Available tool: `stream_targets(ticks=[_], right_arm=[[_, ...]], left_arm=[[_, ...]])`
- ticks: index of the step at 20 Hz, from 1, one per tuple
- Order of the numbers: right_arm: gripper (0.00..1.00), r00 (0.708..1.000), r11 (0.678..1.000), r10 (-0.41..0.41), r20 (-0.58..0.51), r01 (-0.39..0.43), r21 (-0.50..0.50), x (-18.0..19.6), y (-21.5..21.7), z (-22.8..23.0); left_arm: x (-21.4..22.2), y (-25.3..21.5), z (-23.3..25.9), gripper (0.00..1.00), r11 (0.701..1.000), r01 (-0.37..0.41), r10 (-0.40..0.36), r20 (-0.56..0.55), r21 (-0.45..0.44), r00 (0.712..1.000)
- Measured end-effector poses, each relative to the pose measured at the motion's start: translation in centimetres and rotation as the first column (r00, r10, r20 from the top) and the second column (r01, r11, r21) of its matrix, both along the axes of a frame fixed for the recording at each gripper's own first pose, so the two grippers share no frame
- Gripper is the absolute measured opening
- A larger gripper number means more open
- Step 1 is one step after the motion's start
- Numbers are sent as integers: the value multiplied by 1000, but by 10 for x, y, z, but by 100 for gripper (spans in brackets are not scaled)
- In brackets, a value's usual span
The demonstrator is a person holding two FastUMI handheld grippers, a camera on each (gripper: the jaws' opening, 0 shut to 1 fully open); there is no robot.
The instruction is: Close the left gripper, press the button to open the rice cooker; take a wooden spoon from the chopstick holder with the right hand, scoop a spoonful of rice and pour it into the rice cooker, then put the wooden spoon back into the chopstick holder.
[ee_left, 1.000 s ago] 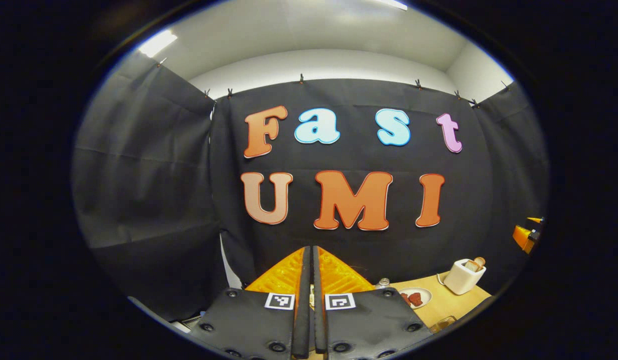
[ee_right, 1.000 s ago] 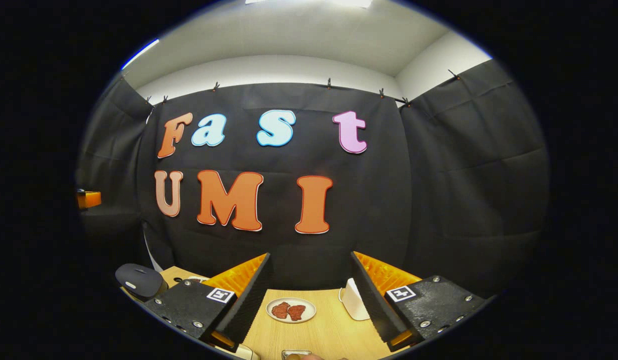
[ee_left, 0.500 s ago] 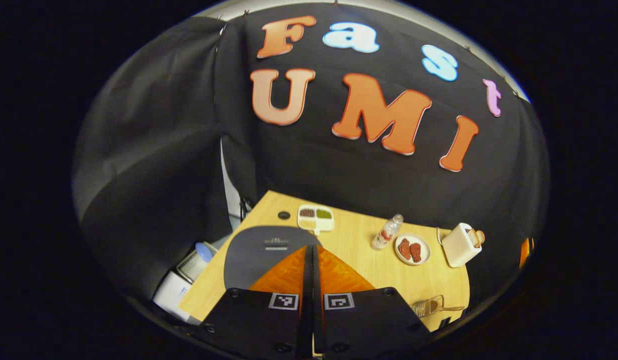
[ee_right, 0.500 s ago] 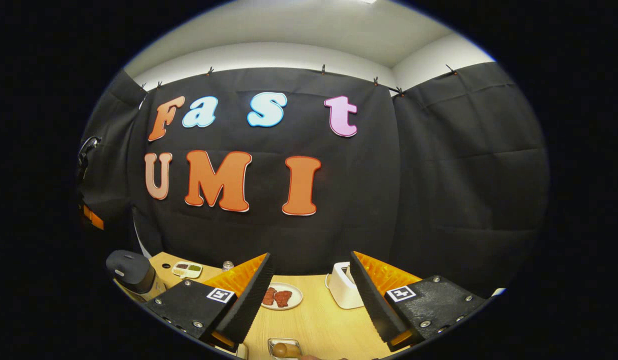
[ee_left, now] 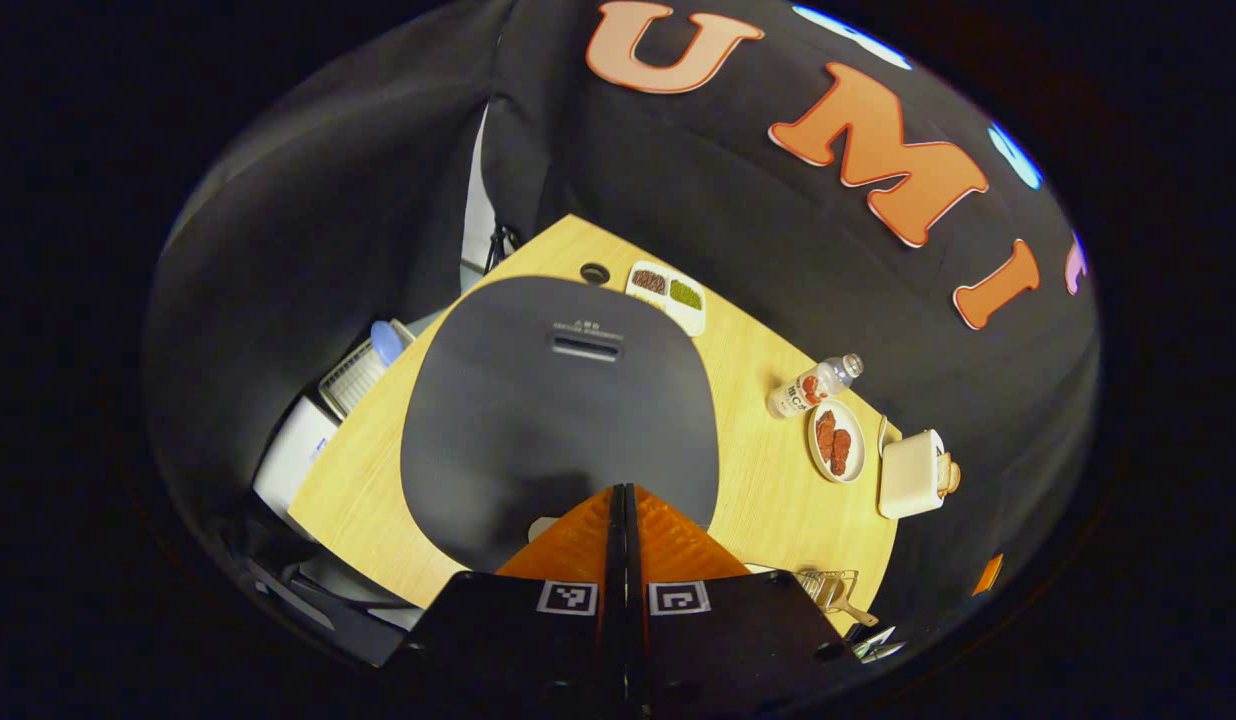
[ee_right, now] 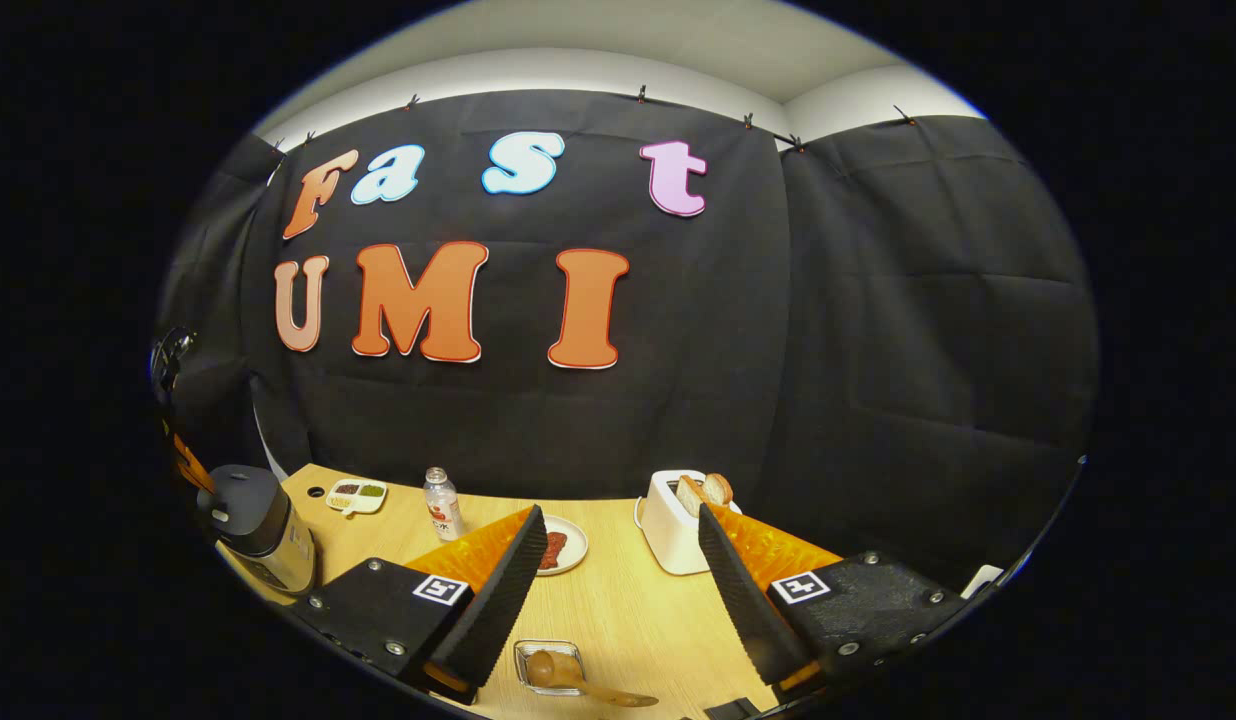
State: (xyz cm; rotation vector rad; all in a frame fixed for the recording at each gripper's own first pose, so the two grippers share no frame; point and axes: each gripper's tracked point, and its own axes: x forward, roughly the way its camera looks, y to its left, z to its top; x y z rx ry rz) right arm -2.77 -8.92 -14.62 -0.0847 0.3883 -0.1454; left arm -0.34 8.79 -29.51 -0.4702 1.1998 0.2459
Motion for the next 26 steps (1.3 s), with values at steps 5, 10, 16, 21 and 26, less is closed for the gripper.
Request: stream_targets(ticks=[5, 10, 16, 21, 26], right_arm=[[94, 999, 1000, -10, -40, 10, -15, -4, -6, -14], [94, 997, 1000, -4, -74, 6, 17, -4, -1, -29], [94, 995, 999, 6, -100, 0, 51, -6, 1, -42], [94, 989, 998, -15, -145, 24, 57, -15, -12, -58], [95, 978, 996, -12, -208, 29, 82, -30, -14, -83]], left_arm=[[-15, 14, -17, 6, 1000, -10, 10, -16, 8, 1000], [-21, 9, -26, 6, 1000, -8, 9, -36, 21, 999], [-20, 10, -12, 6, 999, 8, -11, 49, 50, 999], [17, 17, 54, 5, 987, 13, -56, 272, 158, 961], [46, 37, 125, 5, 944, -47, -117, 467, 325, 877]])
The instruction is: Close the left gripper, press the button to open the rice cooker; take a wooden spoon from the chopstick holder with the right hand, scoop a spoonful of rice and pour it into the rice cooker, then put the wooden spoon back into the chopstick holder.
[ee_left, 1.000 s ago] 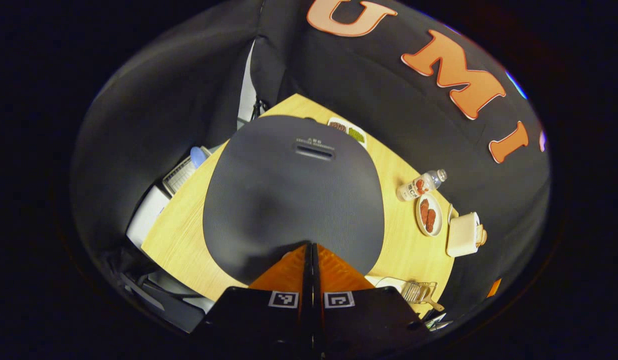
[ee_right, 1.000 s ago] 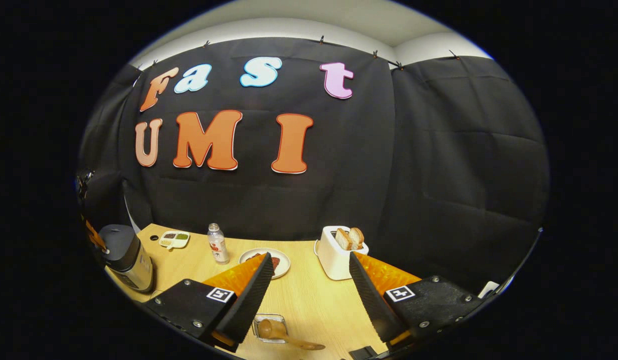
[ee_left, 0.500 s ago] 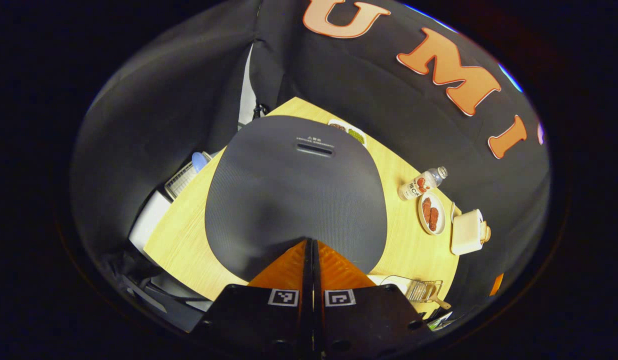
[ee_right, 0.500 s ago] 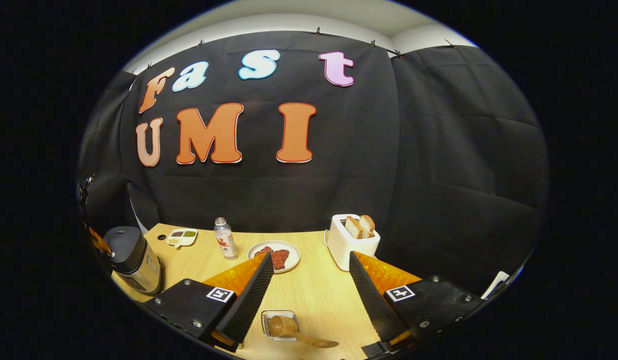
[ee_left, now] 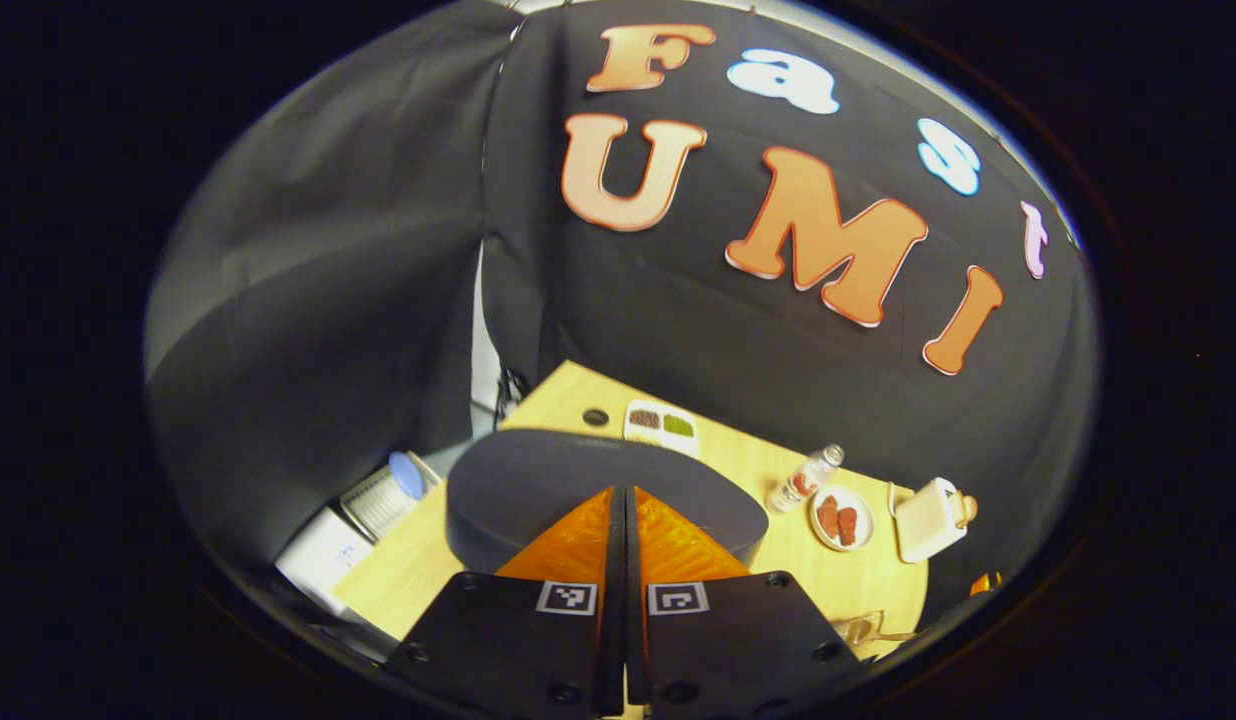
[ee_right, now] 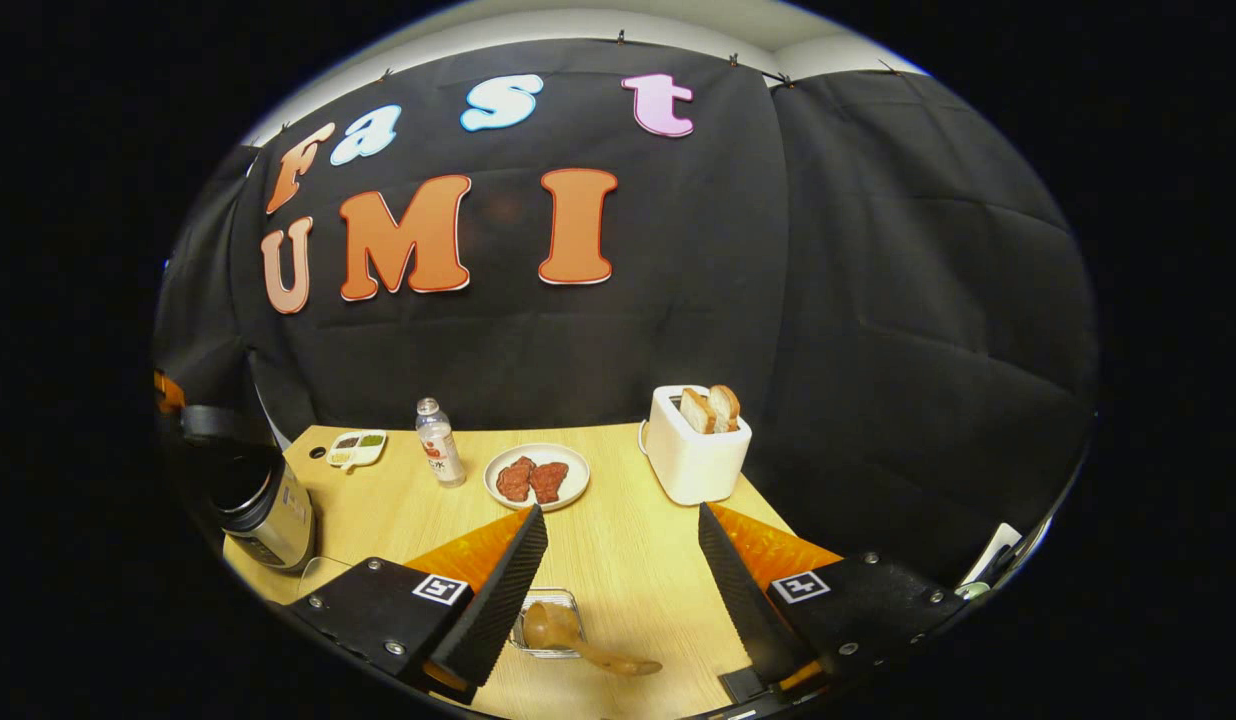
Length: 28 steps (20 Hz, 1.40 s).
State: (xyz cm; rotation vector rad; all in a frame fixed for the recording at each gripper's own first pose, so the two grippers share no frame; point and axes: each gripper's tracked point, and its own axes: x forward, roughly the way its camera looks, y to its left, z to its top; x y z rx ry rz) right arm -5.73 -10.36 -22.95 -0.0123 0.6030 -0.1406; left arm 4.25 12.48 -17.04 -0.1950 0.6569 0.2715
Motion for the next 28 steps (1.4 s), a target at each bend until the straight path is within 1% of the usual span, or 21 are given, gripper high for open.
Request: stream_targets(ticks=[1, 2, 3, 4, 5, 9, 11, 12, 13, 14, 15, 16, 18, 20, 21, 23, 24, 25, 26, 27, 28], right_arm=[[95, 1000, 1000, 1, -15, -1, 9, -3, 0, -6], [95, 999, 1000, 1, -33, -1, 20, -5, -1, -14], [95, 999, 1000, -2, -54, 3, 26, -9, -3, -21], [95, 997, 999, -8, -72, 10, 31, -12, -5, -29], [95, 996, 999, -7, -86, 11, 43, -15, -4, -34], [95, 987, 992, 4, -160, 17, 129, -31, 3, -63], [95, 984, 987, 10, -179, 19, 158, -44, 6, -73], [95, 983, 986, 10, -182, 20, 166, -52, 6, -78], [95, 983, 984, 11, -185, 22, 176, -58, 7, -83], [95, 980, 982, 14, -197, 24, 187, -63, 9, -90], [94, 979, 979, 8, -205, 33, 200, -68, 10, -99], [94, 978, 977, 0, -207, 44, 208, -71, 10, -105], [93, 976, 972, -21, -216, 71, 223, -74, 11, -118], [93, 974, 961, -45, -221, 102, 257, -76, 11, -128], [93, 974, 950, -57, -220, 120, 287, -75, 15, -131], [89, 968, 926, -64, -244, 149, 348, -79, 27, -141], [84, 963, 915, -75, -258, 169, 367, -81, 30, -146], [82, 962, 905, -92, -256, 188, 382, -79, 32, -149], [75, 962, 896, -107, -250, 202, 394, -75, 32, -148], [70, 963, 890, -117, -243, 211, 405, -70, 33, -148], [58, 963, 889, -122, -239, 213, 405, -66, 34, -148]], left_arm=[[0, -1, 14, 9, 999, 9, -11, 36, 47, 999], [2, -3, 26, 5, 996, 18, -24, 72, 84, 997], [-1, -12, 34, 5, 994, 29, -37, 82, 101, 996], [-3, -20, 38, 3, 993, 39, -50, 98, 110, 994], [-4, -28, 38, 5, 992, 50, -63, 106, 118, 992], [-12, -51, 40, 6, 986, 72, -92, 131, 152, 987], [-17, -63, 43, 22, 982, 89, -112, 135, 167, 984], [-18, -67, 44, 39, 979, 92, -120, 142, 184, 983], [-19, -73, 46, 44, 975, 102, -133, 152, 197, 979], [-19, -80, 47, 58, 972, 115, -149, 157, 206, 976], [-18, -87, 46, 65, 968, 131, -166, 152, 215, 974], [-17, -92, 45, 75, 964, 143, -179, 149, 225, 972], [-14, -101, 47, 84, 957, 162, -201, 147, 239, 969], [-13, -110, 48, 84, 953, 181, -220, 147, 242, 964], [-13, -112, 47, 84, 951, 187, -227, 143, 246, 963], [-14, -112, 48, 84, 946, 193, -234, 138, 261, 962], [-15, -112, 48, 87, 945, 194, -236, 141, 263, 961], [-16, -111, 49, 87, 946, 192, -235, 145, 262, 961], [-18, -109, 50, 84, 947, 189, -233, 147, 261, 961], [-19, -106, 49, 84, 948, 185, -228, 146, 260, 963], [-20, -102, 48, 84, 949, 179, -221, 143, 258, 965]])
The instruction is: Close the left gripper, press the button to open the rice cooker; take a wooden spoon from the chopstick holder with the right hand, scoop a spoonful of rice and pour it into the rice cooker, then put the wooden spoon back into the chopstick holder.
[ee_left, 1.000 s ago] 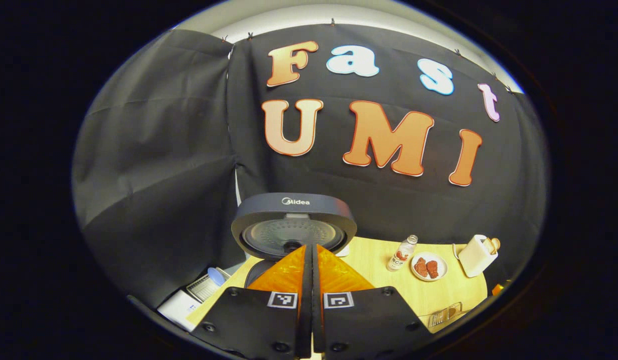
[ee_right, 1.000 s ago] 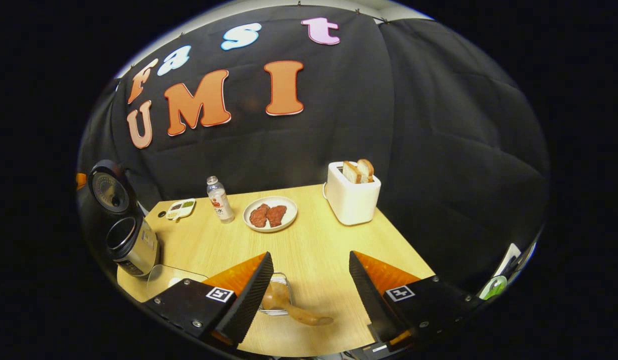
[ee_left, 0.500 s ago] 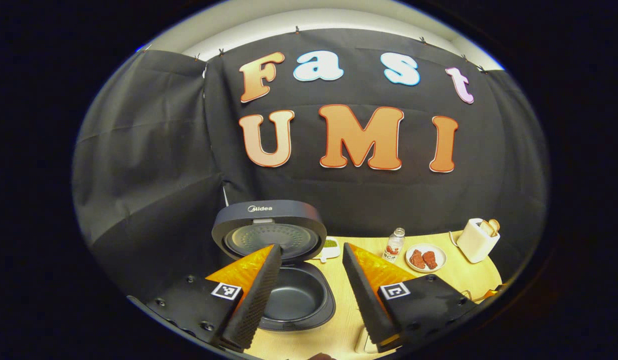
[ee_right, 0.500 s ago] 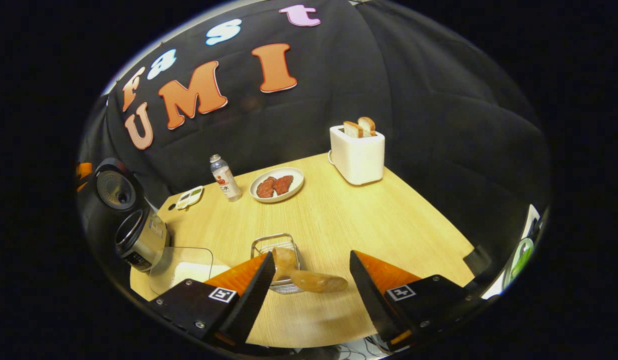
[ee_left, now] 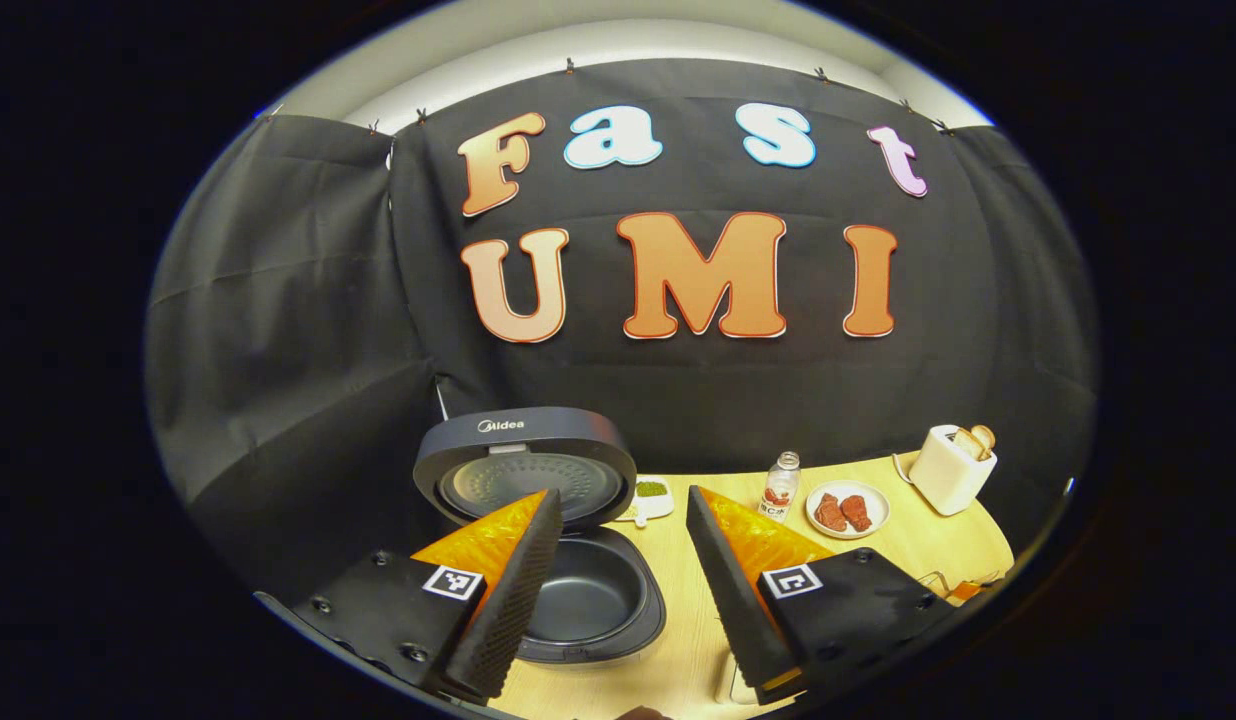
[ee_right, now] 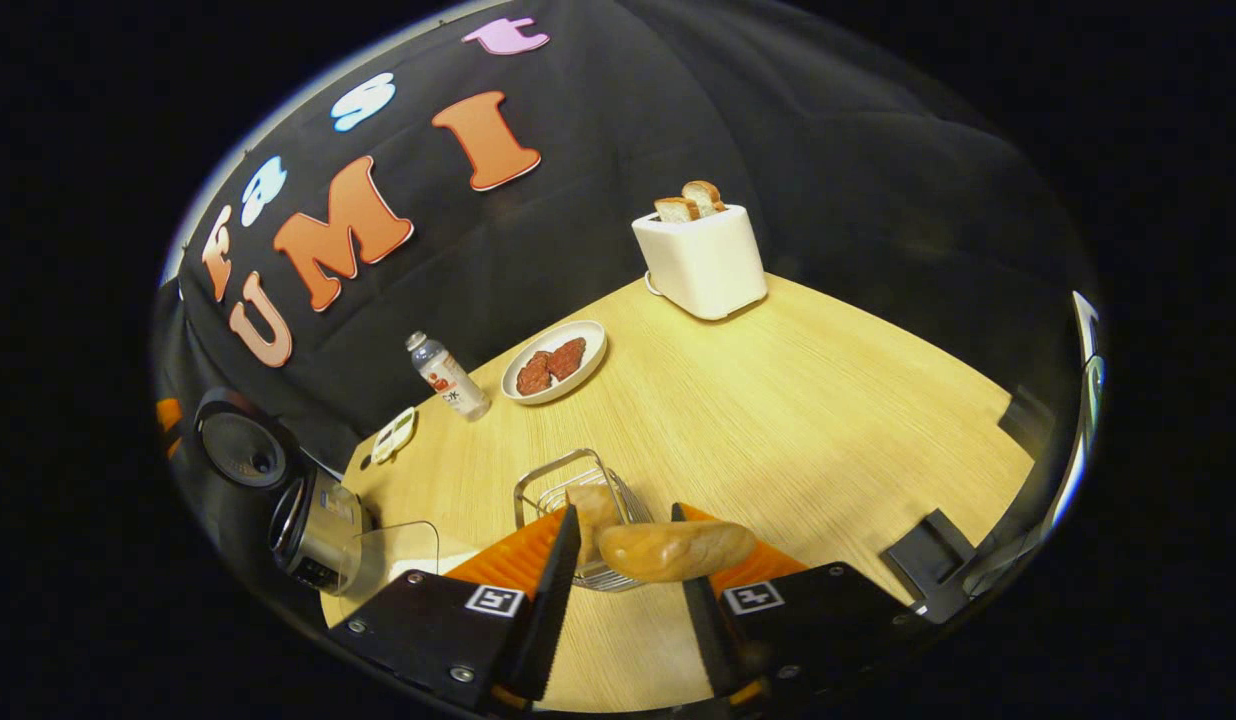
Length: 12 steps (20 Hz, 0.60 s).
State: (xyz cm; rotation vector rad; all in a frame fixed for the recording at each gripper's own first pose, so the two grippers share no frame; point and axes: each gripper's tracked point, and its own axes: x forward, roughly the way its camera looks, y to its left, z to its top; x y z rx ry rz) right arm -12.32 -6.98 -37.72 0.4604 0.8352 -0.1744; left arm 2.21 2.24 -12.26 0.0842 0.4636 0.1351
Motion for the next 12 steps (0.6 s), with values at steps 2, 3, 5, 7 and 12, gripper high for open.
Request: stream_targets(ticks=[2, 3, 5, 7, 12], right_arm=[[40, 1000, 1000, 6, 21, -6, 0, 11, -1, 5], [41, 999, 1000, 16, 28, -16, 5, 16, 1, 6], [28, 999, 999, 20, 39, -21, 24, 26, 5, 8], [16, 999, 999, 6, 51, -8, 35, 34, 5, 10], [10, 1000, 999, 6, -16, -6, 51, 41, 6, 7]], left_arm=[[-4, 9, -2, 85, 1000, -19, 19, -5, -4, 1000], [-5, 13, -1, 86, 1000, -31, 31, -1, -6, 1000], [-8, 24, 2, 87, 998, -57, 57, 11, -11, 998], [-14, 35, 2, 84, 997, -82, 83, 16, -8, 996], [-26, 77, 16, 84, 984, -176, 176, 75, -2, 982]])
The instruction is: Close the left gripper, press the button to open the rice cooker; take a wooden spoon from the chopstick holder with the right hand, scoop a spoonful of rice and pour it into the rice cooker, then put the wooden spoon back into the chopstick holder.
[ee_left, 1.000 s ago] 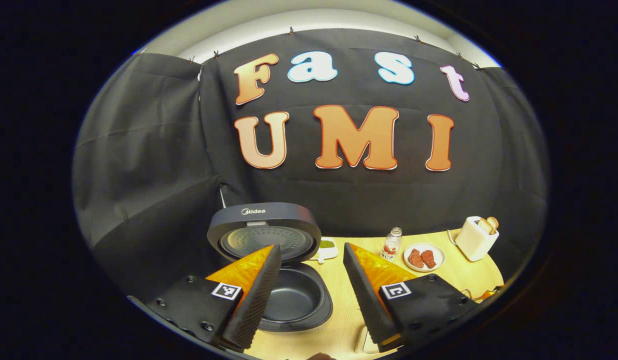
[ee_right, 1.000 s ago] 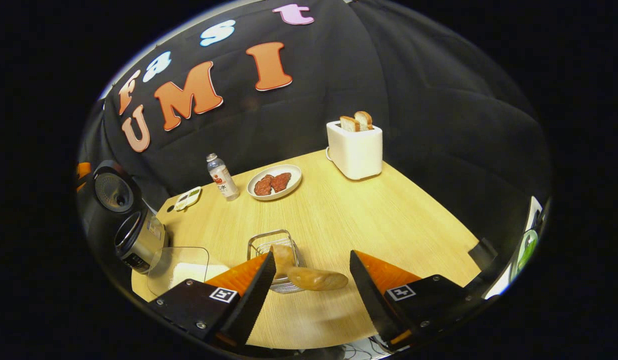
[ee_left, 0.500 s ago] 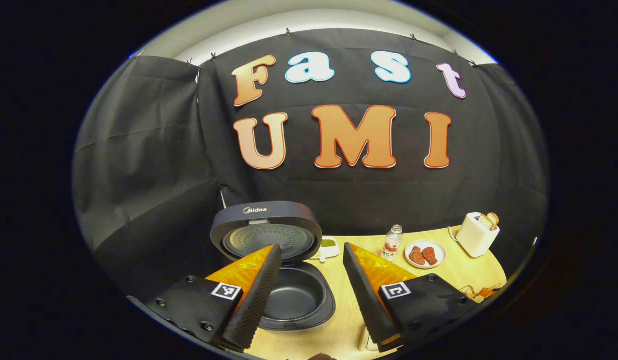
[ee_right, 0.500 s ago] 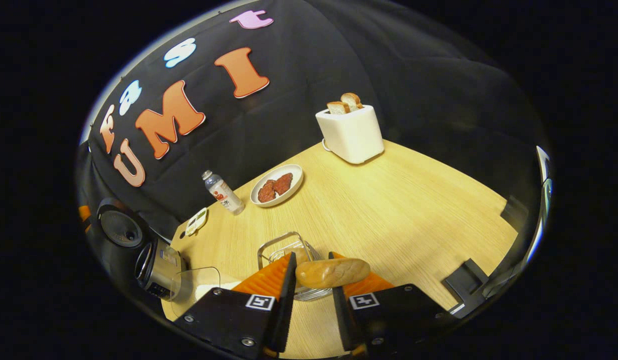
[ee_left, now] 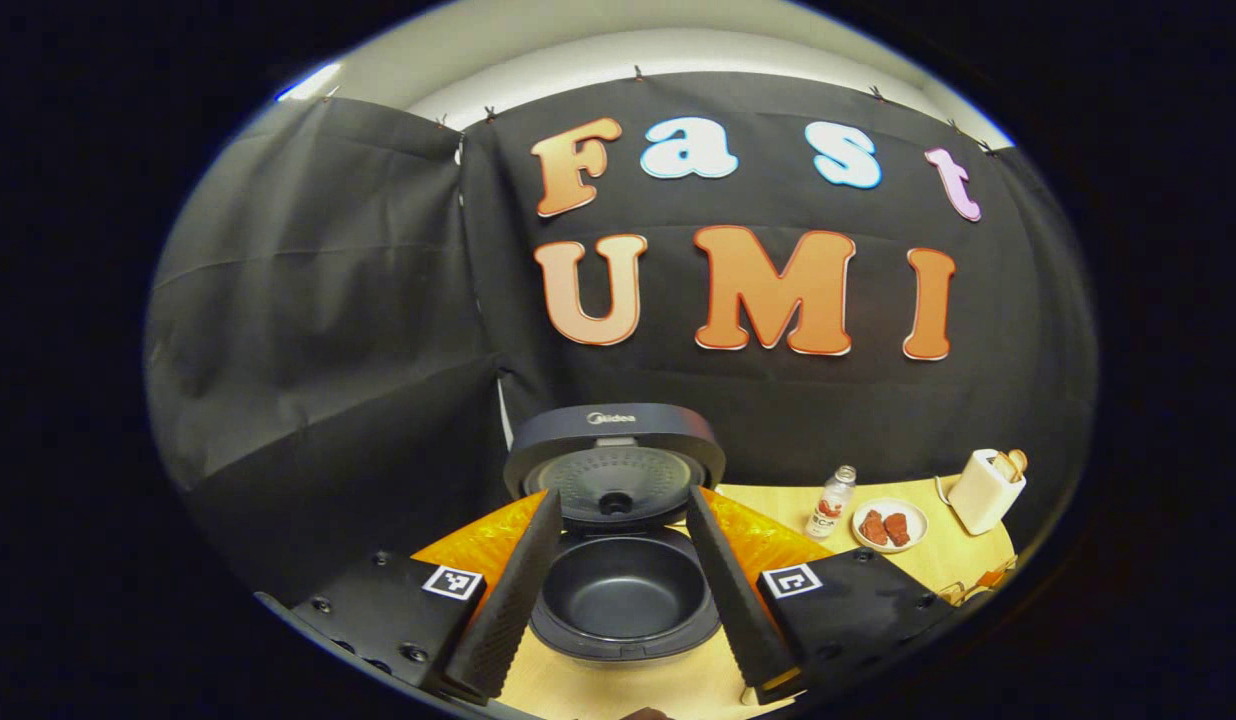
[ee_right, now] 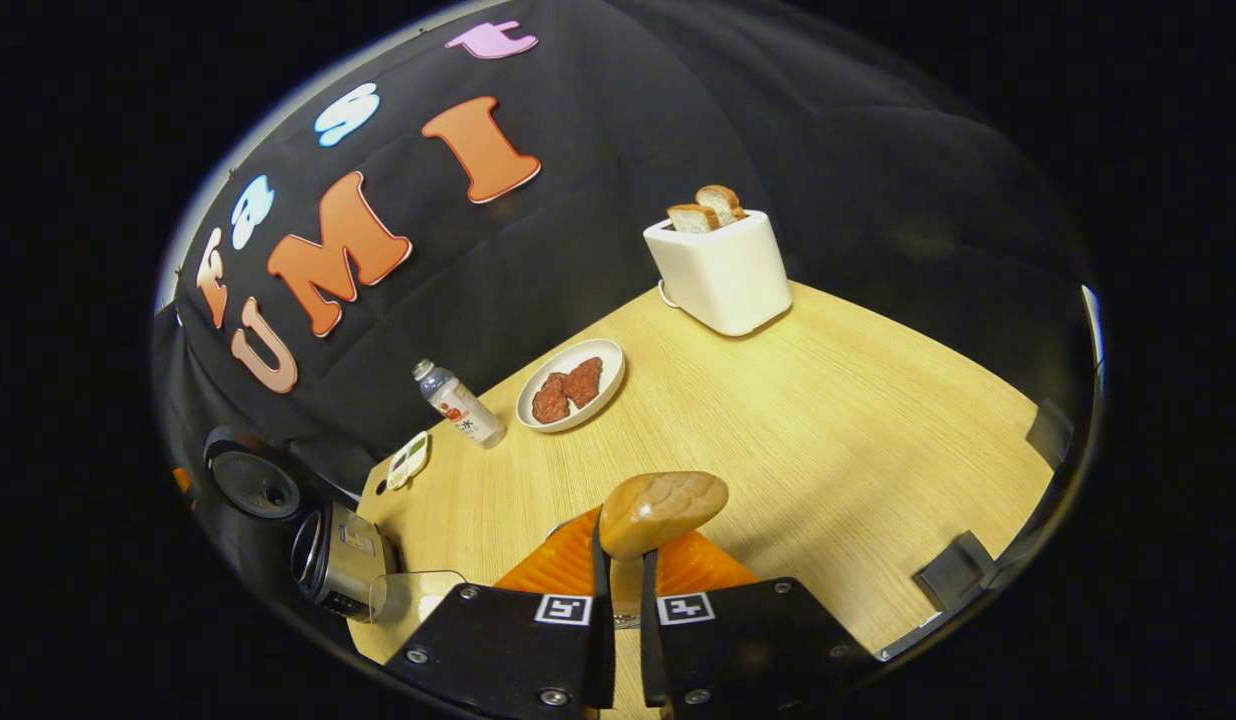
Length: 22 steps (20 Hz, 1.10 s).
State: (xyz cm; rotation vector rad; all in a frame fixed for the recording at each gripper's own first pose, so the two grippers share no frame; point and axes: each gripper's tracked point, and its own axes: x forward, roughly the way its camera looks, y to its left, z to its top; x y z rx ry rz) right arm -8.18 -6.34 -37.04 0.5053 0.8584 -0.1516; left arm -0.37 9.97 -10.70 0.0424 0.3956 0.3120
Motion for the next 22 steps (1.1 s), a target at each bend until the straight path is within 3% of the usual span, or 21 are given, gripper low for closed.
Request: stream_targets(ticks=[3, 4, 5, 7, 13, 18, 22], right_arm=[[8, 999, 999, 33, 30, -32, -34, 7, 1, 22], [8, 998, 998, 36, 49, -34, -51, 10, 1, 32], [8, 997, 997, 38, 70, -32, -77, 12, 0, 44], [8, 992, 992, 41, 117, -26, -127, 15, -1, 73], [8, 963, 982, 155, 221, -127, -137, 20, 52, 148], [8, 939, 964, 262, 225, -244, -105, 6, 119, 155], [8, 906, 914, 387, 170, -353, -199, -10, 159, 130]], left_arm=[[-5, 21, 2, 84, 1000, -31, 31, 11, -5, 999], [-6, 28, 2, 89, 999, -41, 41, 15, -3, 999], [-7, 35, 4, 84, 999, -52, 52, 25, -1, 998], [-10, 46, 5, 84, 997, -73, 73, 39, -2, 997], [-12, 70, -4, 100, 995, -94, 96, 56, -29, 994], [-17, 79, -13, 100, 996, -75, 77, 41, -55, 996], [-19, 80, -18, 100, 998, -53, 53, 33, -22, 998]])
